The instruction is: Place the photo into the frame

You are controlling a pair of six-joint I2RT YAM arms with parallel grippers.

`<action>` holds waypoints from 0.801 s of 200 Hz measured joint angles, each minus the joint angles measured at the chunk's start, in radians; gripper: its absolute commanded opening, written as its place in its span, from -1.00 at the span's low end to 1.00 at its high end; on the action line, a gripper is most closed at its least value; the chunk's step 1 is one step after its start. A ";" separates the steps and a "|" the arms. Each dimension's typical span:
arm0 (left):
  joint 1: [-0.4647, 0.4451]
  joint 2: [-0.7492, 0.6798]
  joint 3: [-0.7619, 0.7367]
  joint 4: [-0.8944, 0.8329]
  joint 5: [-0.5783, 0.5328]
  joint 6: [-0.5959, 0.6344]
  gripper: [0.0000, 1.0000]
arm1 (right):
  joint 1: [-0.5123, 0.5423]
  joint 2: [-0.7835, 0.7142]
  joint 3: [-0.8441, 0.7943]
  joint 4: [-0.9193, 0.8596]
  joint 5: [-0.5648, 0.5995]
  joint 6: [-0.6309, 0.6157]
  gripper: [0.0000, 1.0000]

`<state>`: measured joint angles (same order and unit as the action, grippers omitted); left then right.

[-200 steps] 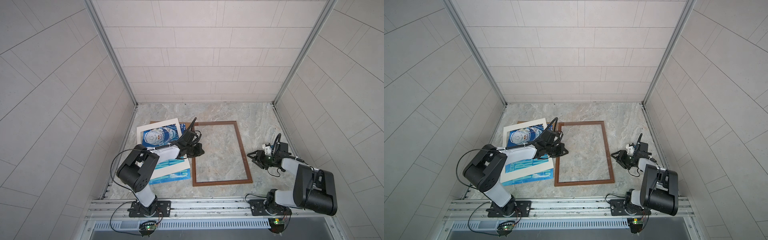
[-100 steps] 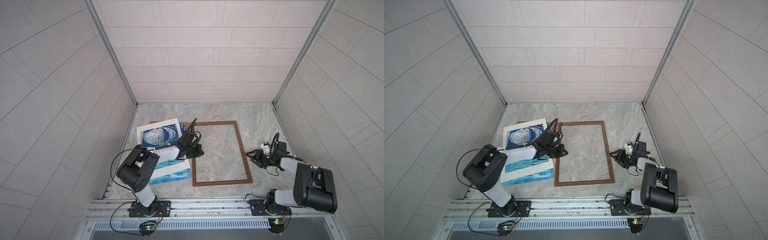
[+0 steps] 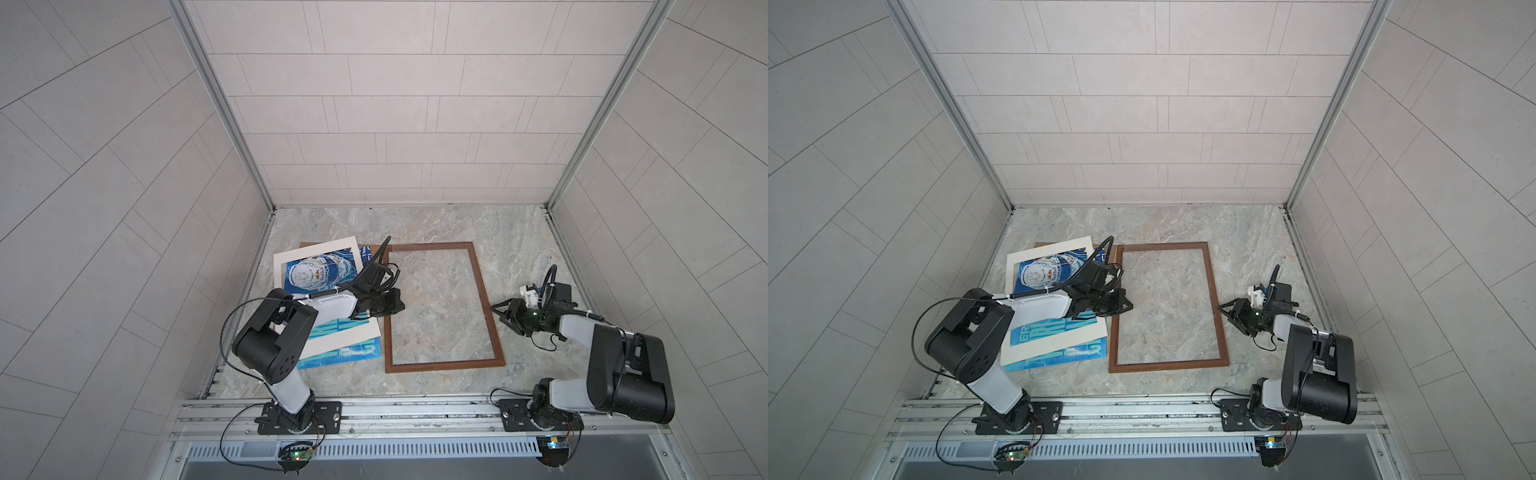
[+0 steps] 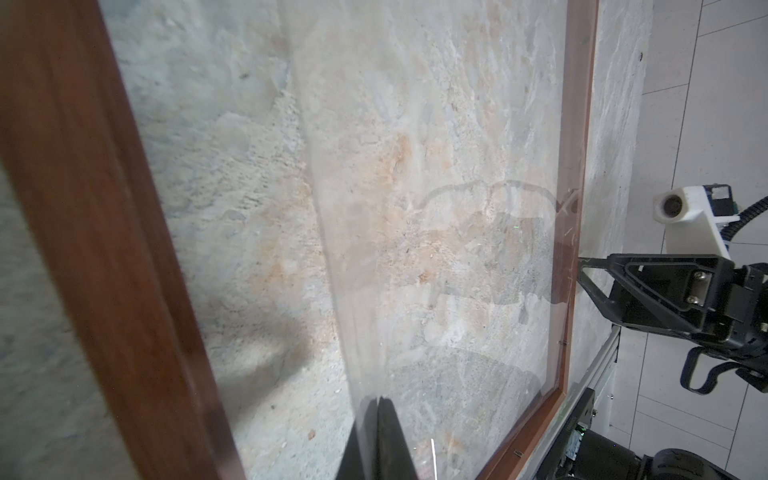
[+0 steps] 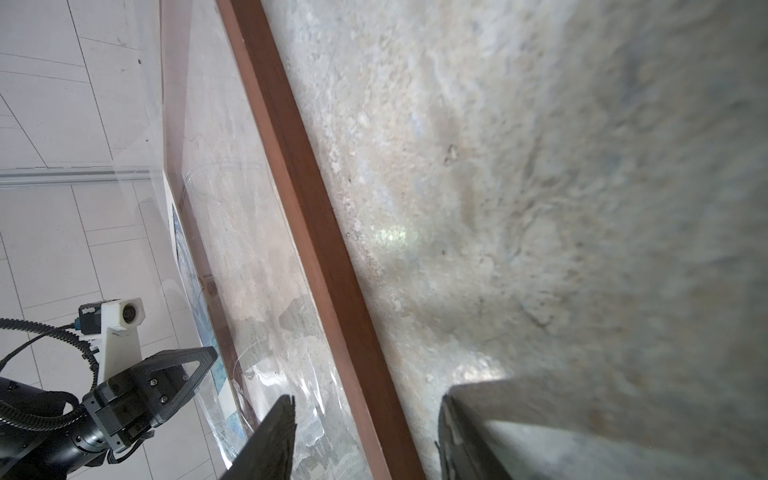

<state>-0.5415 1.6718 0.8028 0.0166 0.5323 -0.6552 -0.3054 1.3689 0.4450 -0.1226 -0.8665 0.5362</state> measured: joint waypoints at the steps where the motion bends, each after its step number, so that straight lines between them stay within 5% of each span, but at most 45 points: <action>1: 0.000 0.000 0.000 0.000 0.000 0.000 -1.00 | 0.000 0.000 0.000 0.000 0.000 0.000 0.03; 160: 0.003 0.002 -0.020 0.013 0.007 0.002 -1.00 | 0.031 0.010 0.000 0.028 0.002 0.022 0.03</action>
<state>-0.5385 1.6741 0.7830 0.0296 0.5392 -0.6529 -0.2749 1.3785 0.4446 -0.0944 -0.8646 0.5579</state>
